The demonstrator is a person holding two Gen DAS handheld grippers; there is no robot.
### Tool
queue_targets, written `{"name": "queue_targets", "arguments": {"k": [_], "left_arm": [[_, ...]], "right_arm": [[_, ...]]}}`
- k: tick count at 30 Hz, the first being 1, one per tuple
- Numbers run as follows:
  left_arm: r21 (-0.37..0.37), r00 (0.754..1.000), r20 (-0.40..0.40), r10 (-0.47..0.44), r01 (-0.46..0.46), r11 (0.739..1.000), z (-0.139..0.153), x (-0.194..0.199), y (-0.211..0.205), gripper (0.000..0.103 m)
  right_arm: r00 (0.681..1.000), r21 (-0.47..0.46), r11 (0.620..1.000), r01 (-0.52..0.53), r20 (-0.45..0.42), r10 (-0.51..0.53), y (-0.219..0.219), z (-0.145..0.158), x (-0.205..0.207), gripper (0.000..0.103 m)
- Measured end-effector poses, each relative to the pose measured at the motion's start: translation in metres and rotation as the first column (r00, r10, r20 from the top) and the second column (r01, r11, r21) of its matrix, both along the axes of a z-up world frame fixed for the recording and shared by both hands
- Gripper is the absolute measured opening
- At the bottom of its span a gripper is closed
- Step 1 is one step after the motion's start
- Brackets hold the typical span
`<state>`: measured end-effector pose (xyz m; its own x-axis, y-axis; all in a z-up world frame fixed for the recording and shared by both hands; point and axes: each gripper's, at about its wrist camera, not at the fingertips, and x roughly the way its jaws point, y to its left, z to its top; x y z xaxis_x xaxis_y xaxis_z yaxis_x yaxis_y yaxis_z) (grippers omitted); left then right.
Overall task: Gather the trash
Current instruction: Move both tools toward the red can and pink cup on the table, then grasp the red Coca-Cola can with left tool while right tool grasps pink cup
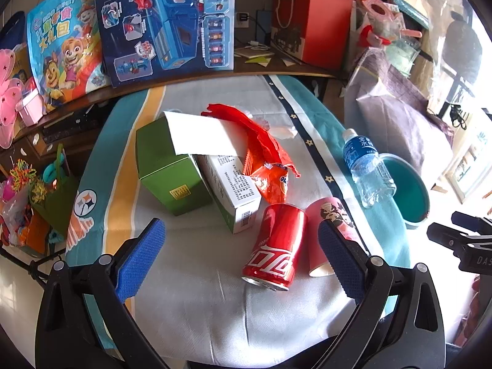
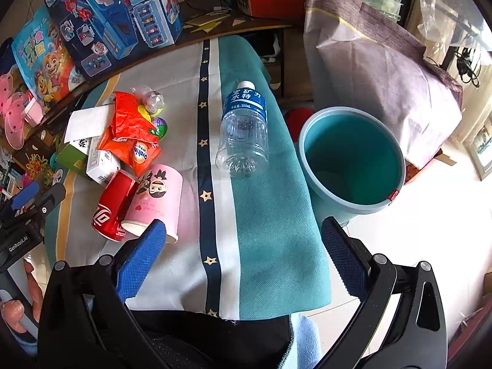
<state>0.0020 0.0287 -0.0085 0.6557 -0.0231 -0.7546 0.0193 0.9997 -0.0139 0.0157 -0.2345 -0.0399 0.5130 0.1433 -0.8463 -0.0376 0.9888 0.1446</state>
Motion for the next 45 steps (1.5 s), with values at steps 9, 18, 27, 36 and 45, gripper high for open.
{"name": "queue_targets", "arguments": {"k": [9, 18, 27, 36, 45], "left_arm": [[-0.003, 1.0, -0.002, -0.007, 0.007, 1.0, 0.0, 0.0, -0.002, 0.099], [-0.019, 0.999, -0.015, -0.031, 0.031, 0.999, 0.002, 0.001, -0.004, 0.099], [-0.025, 0.999, -0.025, -0.038, 0.037, 0.999, 0.0, 0.001, -0.004, 0.099], [-0.027, 0.996, -0.049, -0.075, 0.074, 0.997, -0.006, 0.005, 0.003, 0.099], [-0.075, 0.983, -0.111, -0.145, 0.137, 0.988, -0.03, 0.014, 0.012, 0.099]], "right_arm": [[1.0, 0.002, 1.0, 0.01, -0.006, -0.01, -0.001, 0.004, 0.0, 0.097], [1.0, 0.003, 1.0, 0.011, -0.006, -0.011, -0.002, 0.004, 0.0, 0.097], [1.0, 0.002, 1.0, 0.017, -0.014, -0.017, -0.004, 0.006, 0.002, 0.097], [0.999, 0.005, 1.0, 0.021, -0.029, -0.021, -0.004, 0.0, 0.004, 0.097], [0.998, 0.014, 0.999, 0.03, -0.055, -0.029, -0.005, -0.011, 0.008, 0.097]]}}
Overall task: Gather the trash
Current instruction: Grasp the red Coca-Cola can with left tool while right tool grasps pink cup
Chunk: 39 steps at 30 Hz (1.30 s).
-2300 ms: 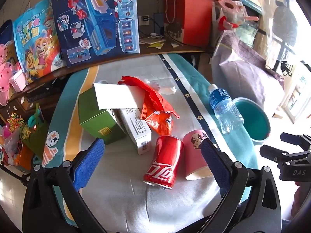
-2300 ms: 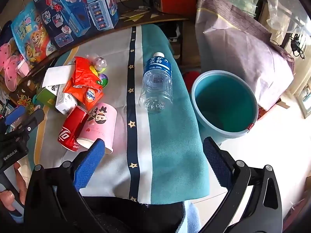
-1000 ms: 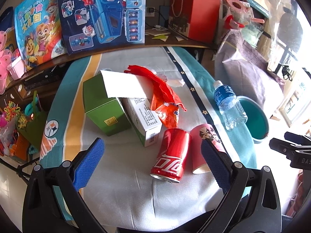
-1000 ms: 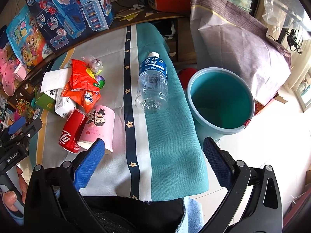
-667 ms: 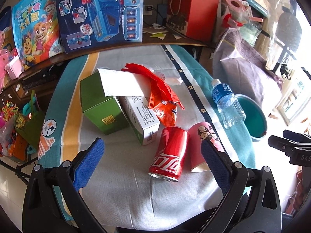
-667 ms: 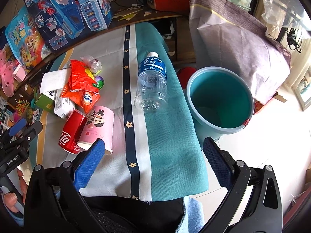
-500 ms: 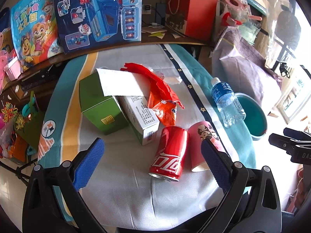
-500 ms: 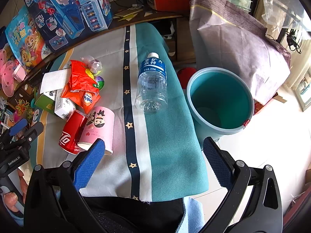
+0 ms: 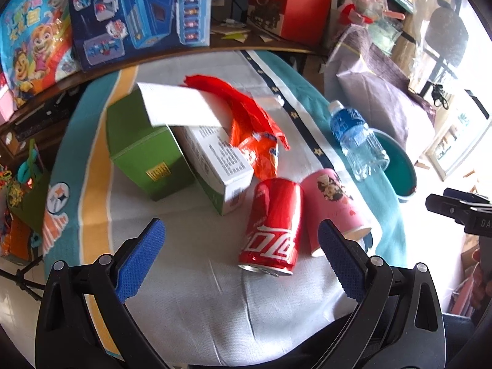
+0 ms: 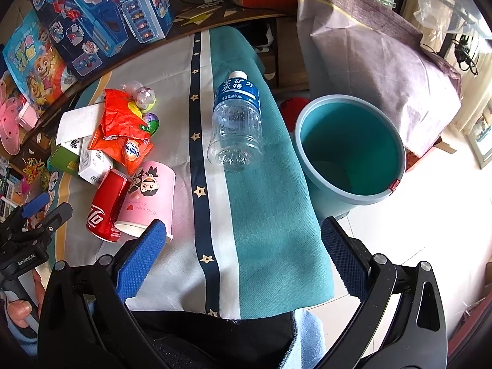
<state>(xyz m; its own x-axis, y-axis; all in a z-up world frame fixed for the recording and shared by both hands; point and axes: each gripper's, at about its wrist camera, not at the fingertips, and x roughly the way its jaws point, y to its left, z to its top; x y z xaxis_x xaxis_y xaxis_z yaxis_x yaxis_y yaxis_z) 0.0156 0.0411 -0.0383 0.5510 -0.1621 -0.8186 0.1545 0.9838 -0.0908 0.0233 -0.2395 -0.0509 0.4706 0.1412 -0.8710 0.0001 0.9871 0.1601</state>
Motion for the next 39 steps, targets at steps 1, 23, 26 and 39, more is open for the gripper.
{"name": "queue_targets", "arguments": {"k": [1, 23, 26, 39], "left_arm": [[0.001, 1.0, -0.012, -0.008, 0.008, 1.0, -0.003, 0.001, -0.001, 0.099], [0.015, 0.975, -0.166, -0.15, 0.154, 0.988, -0.059, 0.037, -0.034, 0.062], [0.001, 0.976, -0.164, -0.141, 0.143, 0.99, -0.061, 0.034, -0.028, 0.053], [-0.065, 0.973, -0.201, -0.111, 0.1, 0.993, -0.072, 0.035, -0.002, 0.058]], "right_arm": [[1.0, 0.002, 1.0, 0.001, -0.005, -0.001, 0.0, -0.002, 0.0, 0.097], [0.998, 0.098, 0.994, -0.04, -0.042, 0.044, 0.004, -0.019, 0.02, 0.097], [0.997, 0.112, 0.992, -0.067, -0.04, 0.072, 0.012, -0.017, 0.023, 0.097], [0.964, 0.233, 0.956, -0.176, -0.153, 0.215, 0.068, -0.036, 0.068, 0.064]]}}
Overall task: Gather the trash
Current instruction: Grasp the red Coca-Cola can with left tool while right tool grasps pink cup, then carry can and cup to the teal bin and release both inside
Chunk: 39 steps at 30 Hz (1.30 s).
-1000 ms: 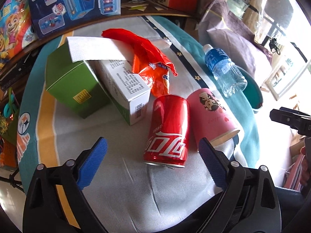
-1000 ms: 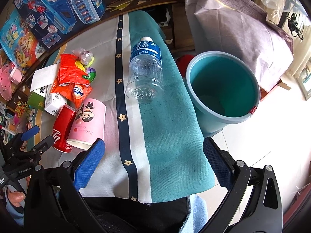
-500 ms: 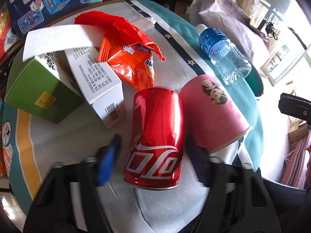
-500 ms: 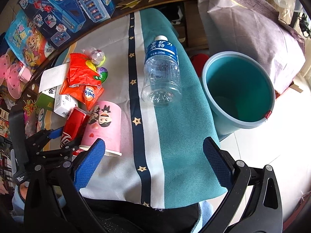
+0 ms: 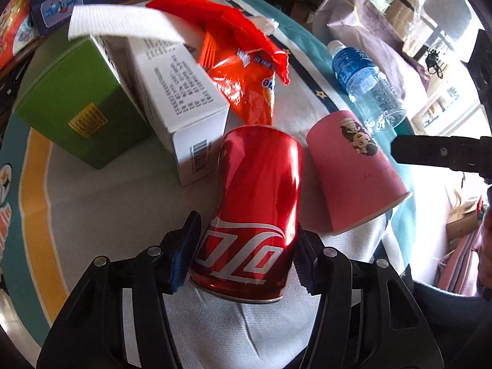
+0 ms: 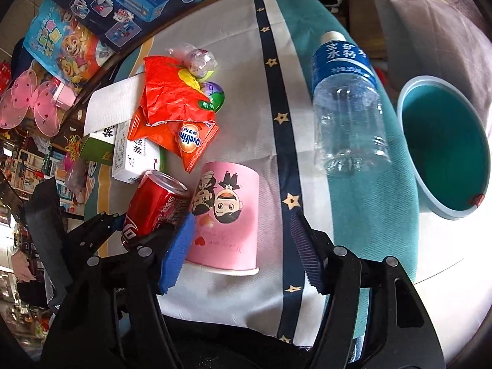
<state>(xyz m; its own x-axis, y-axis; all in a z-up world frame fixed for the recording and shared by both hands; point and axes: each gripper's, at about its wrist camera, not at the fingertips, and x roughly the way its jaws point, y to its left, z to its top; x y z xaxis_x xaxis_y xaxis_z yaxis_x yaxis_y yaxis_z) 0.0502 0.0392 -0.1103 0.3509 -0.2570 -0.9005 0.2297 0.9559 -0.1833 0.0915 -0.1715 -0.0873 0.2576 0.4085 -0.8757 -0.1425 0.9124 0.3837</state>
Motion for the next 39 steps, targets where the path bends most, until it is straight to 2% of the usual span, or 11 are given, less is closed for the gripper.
{"name": "queue_targets", "arguments": {"k": [3, 8, 9, 10, 11, 15, 21, 25, 31, 34, 39], "left_arm": [[-0.019, 1.0, -0.002, 0.001, -0.001, 1.0, -0.001, 0.001, 0.002, 0.059], [-0.055, 1.0, 0.002, 0.005, -0.004, 0.998, 0.0, -0.003, 0.008, 0.057], [-0.054, 1.0, 0.004, 0.005, -0.005, 0.999, 0.001, -0.005, 0.01, 0.057], [-0.052, 1.0, 0.007, 0.007, -0.006, 0.999, 0.002, -0.006, 0.011, 0.057], [-0.054, 1.0, 0.008, 0.008, -0.008, 0.998, 0.003, -0.008, 0.013, 0.057], [-0.063, 0.999, 0.027, 0.02, -0.018, 0.998, 0.015, -0.014, 0.017, 0.057], [-0.112, 0.997, 0.066, 0.037, -0.029, 0.993, 0.044, -0.022, 0.024, 0.057], [-0.12, 0.993, 0.119, -0.002, 0.016, 0.993, 0.073, -0.018, 0.008, 0.057], [-0.086, 0.978, 0.18, -0.108, 0.125, 0.988, 0.105, 0.008, -0.054, 0.057], [-0.073, 0.966, 0.192, -0.175, 0.192, 0.979, 0.113, 0.022, -0.101, 0.057], [-0.037, 0.94, 0.182, -0.289, 0.3, 0.953, 0.114, 0.046, -0.187, 0.057]], "right_arm": [[0.999, 0.003, 1.0, -0.026, -0.023, 0.026, 0.015, -0.009, 0.009, 0.072], [0.995, 0.006, 0.999, -0.053, -0.078, 0.054, 0.034, -0.03, 0.017, 0.072], [0.995, 0.011, 0.998, -0.059, -0.084, 0.06, 0.037, -0.034, 0.017, 0.072], [0.994, 0.019, 0.998, -0.065, -0.09, 0.066, 0.039, -0.038, 0.017, 0.059], [0.993, 0.024, 0.997, -0.07, -0.095, 0.072, 0.04, -0.04, 0.017, 0.06], [0.996, 0.043, 0.996, -0.073, -0.042, 0.075, 0.036, -0.03, 0.011, 0.059], [1.0, 0.108, 0.994, -0.012, 0.011, 0.011, 0.006, -0.003, 0.009, 0.059], [0.995, 0.155, 0.986, 0.066, 0.061, -0.077, -0.028, 0.02, 0.006, 0.059], [0.945, 0.187, 0.947, 0.261, 0.149, -0.29, -0.133, 0.054, -0.006, 0.059], [0.91, 0.194, 0.917, 0.349, 0.162, -0.381, -0.183, 0.056, -0.009, 0.059], [0.852, 0.21, 0.855, 0.475, 0.135, -0.506, -0.254, 0.035, -0.004, 0.06]]}}
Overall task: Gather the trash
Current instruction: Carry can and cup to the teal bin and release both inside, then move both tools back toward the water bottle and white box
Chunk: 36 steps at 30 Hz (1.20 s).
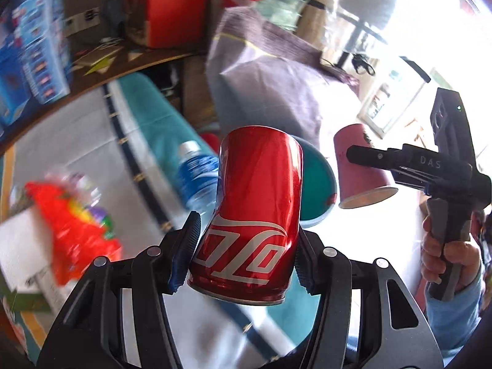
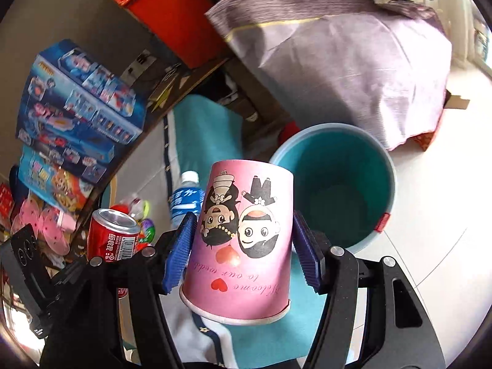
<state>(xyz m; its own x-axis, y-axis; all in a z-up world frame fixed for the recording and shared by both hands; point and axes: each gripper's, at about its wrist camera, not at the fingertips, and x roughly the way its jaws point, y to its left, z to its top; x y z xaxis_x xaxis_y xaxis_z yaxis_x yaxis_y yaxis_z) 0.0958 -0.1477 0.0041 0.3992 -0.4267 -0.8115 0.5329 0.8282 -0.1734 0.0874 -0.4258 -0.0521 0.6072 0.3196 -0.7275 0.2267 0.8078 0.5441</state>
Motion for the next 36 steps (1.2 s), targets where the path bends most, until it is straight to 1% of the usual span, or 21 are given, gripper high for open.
{"name": "queue_targets", "arguments": {"k": [4, 7, 10, 13, 18, 22, 26, 28, 29, 33, 34, 36], "left_arm": [[0.048, 0.997, -0.041, -0.064, 0.066, 0.997, -0.02, 0.022, -0.061, 0.057], [0.083, 0.994, -0.071, -0.087, 0.093, 0.992, -0.039, 0.034, -0.093, 0.057], [0.116, 0.989, -0.108, -0.101, 0.114, 0.987, -0.061, 0.049, -0.119, 0.057], [0.152, 0.985, -0.137, -0.107, 0.128, 0.98, -0.083, 0.064, -0.142, 0.057], [0.192, 0.979, -0.178, -0.096, 0.131, 0.973, -0.107, 0.082, -0.159, 0.058], [0.203, 0.976, -0.204, -0.076, 0.118, 0.972, -0.118, 0.093, -0.16, 0.059], [0.186, 0.974, -0.217, -0.059, 0.1, 0.977, -0.117, 0.096, -0.153, 0.06], [0.183, 0.975, -0.216, -0.048, 0.089, 0.979, -0.114, 0.096, -0.149, 0.061], [0.18, 0.976, -0.213, -0.044, 0.084, 0.98, -0.111, 0.095, -0.147, 0.065], [0.153, 0.983, -0.184, -0.02, 0.049, 0.987, -0.095, 0.092, -0.137, 0.087], [0.145, 0.985, -0.173, -0.015, 0.041, 0.989, -0.091, 0.09, -0.135, 0.089], [0.14, 0.987, -0.16, -0.007, 0.03, 0.99, -0.086, 0.088, -0.13, 0.093]], "right_arm": [[0.996, 0.023, 0.997, 0.073, -0.053, -0.071, -0.041, -0.031, 0.005, 0.06], [0.99, 0.045, 0.994, 0.103, -0.106, -0.098, -0.066, -0.057, 0.013, 0.06], [0.984, 0.044, 0.992, 0.114, -0.143, -0.107, -0.077, -0.073, 0.023, 0.06], [0.982, 0.031, 0.993, 0.111, -0.159, -0.105, -0.083, -0.08, 0.03, 0.06], [0.977, 0.03, 0.994, 0.102, -0.193, -0.094, -0.087, -0.093, 0.044, 0.06], [0.973, 0.029, 0.996, 0.082, -0.22, -0.074, -0.084, -0.101, 0.052, 0.06], [0.968, 0.03, 0.998, 0.062, -0.246, -0.053, -0.078, -0.108, 0.06, 0.06], [0.965, 0.026, 0.998, 0.051, -0.26, -0.042, -0.076, -0.111, 0.064, 0.06], [0.963, 0.022, 0.999, 0.046, -0.266, -0.038, -0.075, -0.112, 0.066, 0.06], [0.957, 0.018, 1.0, 0.024, -0.29, -0.017, -0.069, -0.116, 0.07, 0.061], [0.956, 0.014, 1.0, 0.02, -0.294, -0.015, -0.068, -0.116, 0.07, 0.061], [0.955, 0.01, 1.0, 0.013, -0.298, -0.01, -0.066, -0.115, 0.071, 0.066]]}}
